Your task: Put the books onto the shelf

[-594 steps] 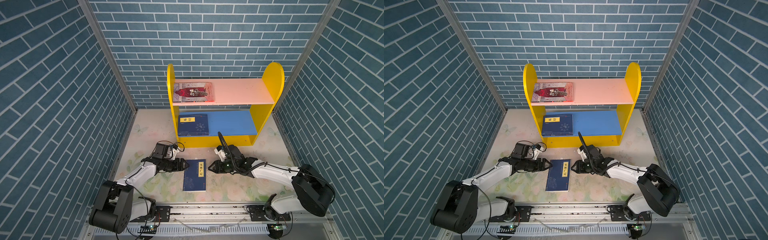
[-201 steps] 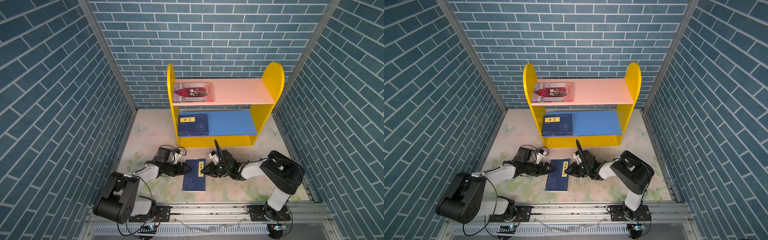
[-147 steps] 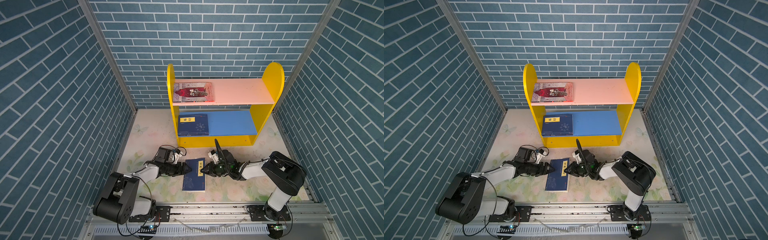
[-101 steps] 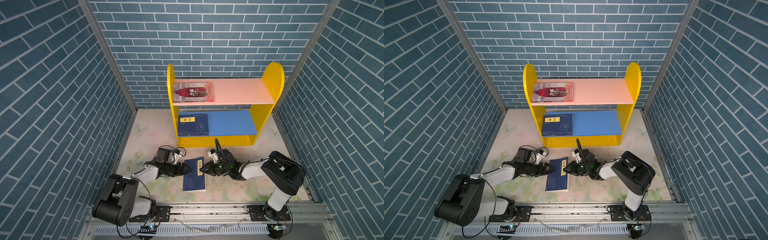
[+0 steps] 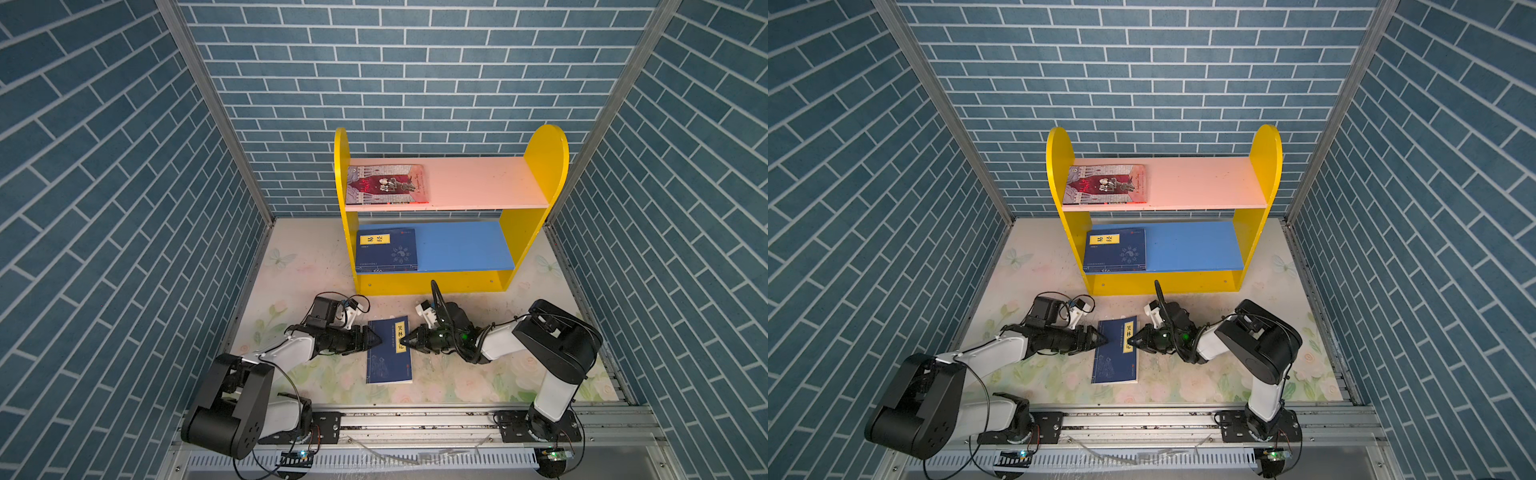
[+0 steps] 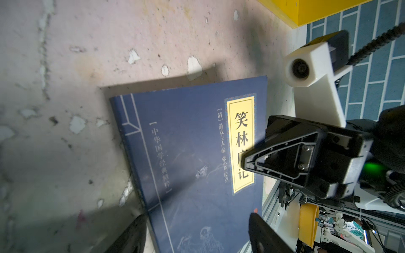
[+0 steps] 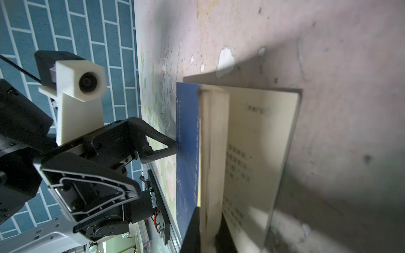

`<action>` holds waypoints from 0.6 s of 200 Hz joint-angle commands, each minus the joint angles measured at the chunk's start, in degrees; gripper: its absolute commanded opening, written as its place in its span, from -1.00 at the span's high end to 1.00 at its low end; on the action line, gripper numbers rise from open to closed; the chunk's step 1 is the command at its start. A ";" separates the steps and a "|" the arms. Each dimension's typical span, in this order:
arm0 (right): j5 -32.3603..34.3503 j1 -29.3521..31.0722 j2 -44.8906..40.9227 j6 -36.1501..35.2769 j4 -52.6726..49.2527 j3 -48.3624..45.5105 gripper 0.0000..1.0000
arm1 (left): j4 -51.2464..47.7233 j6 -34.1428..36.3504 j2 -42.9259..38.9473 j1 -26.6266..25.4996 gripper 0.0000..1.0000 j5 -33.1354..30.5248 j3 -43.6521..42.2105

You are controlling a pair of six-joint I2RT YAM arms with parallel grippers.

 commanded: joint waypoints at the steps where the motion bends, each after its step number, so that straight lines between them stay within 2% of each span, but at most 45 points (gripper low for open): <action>1: -1.78 -0.95 -1.00 0.90 3.69 -1.27 1.00 | -0.81 0.26 -2.73 1.23 -0.50 0.59 0.43; 73: -11.96 -3.95 -8.37 0.06 6.24 -3.06 1.00 | -11.12 5.77 -14.39 5.48 -0.51 1.93 7.30; 91: -13.34 -4.34 -11.81 -2.26 2.07 -2.99 1.00 | -12.14 4.19 -16.65 6.99 -0.54 1.09 7.32; 120: -13.59 -4.50 -18.40 -7.58 -8.53 -1.81 1.00 | -11.04 1.06 -18.42 8.12 -0.65 3.80 6.96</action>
